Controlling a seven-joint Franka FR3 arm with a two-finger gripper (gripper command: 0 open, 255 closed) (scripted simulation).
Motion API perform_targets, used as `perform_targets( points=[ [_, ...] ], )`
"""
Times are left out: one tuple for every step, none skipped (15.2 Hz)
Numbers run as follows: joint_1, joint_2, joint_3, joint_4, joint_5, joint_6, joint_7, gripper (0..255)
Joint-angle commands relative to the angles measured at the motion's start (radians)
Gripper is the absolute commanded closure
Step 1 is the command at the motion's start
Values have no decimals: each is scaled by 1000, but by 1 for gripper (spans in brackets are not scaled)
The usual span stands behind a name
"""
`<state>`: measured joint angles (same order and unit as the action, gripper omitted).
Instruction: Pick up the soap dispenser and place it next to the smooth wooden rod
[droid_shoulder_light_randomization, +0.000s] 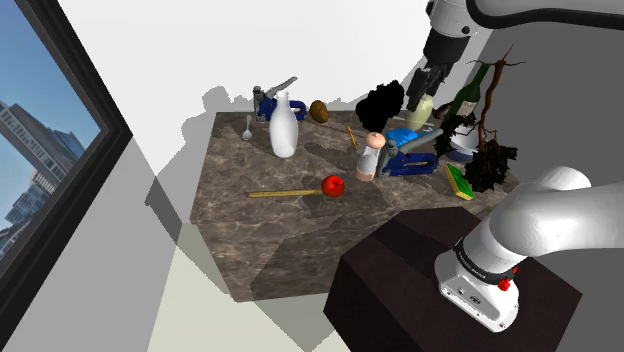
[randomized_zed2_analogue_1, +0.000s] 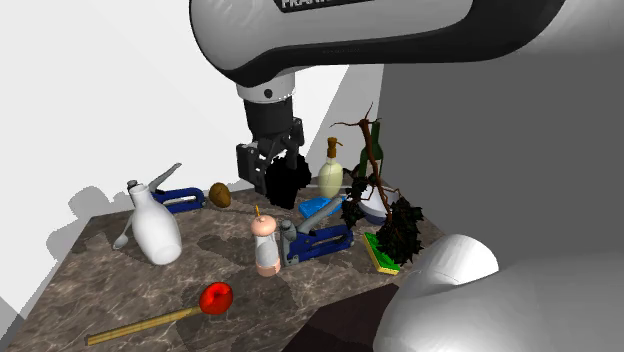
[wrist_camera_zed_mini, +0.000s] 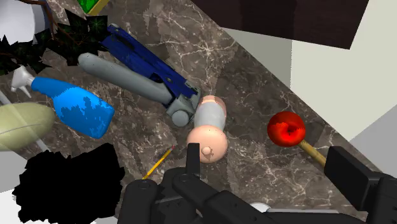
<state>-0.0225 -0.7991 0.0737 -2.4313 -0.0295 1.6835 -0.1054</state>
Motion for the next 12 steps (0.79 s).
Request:
perform_targets(
  points=[
    [0, 0, 0, 0, 0, 0, 0, 0],
    [-8, 10, -23, -1, -13, 13, -27, 0],
    [-15, 22, -47, -1, -27, 27, -54, 0],
    [-23, 36, -70, 1, -39, 41, -81, 0],
    [-30, 51, -93, 4, -51, 55, -108, 0],
    [-37, 67, -116, 8, -63, 69, -135, 0],
    [-43, 85, -138, 14, -73, 84, -161, 0],
    [-50, 104, -161, 21, -83, 98, -188, 0],
    [-55, 125, -184, 29, -92, 112, -214, 0],
    [-60, 147, -206, 39, -100, 126, -241, 0],
    [-65, 170, -228, 51, -107, 140, -267, 0],
    [-69, 194, -250, 63, -113, 154, -293, 0]
  ],
)
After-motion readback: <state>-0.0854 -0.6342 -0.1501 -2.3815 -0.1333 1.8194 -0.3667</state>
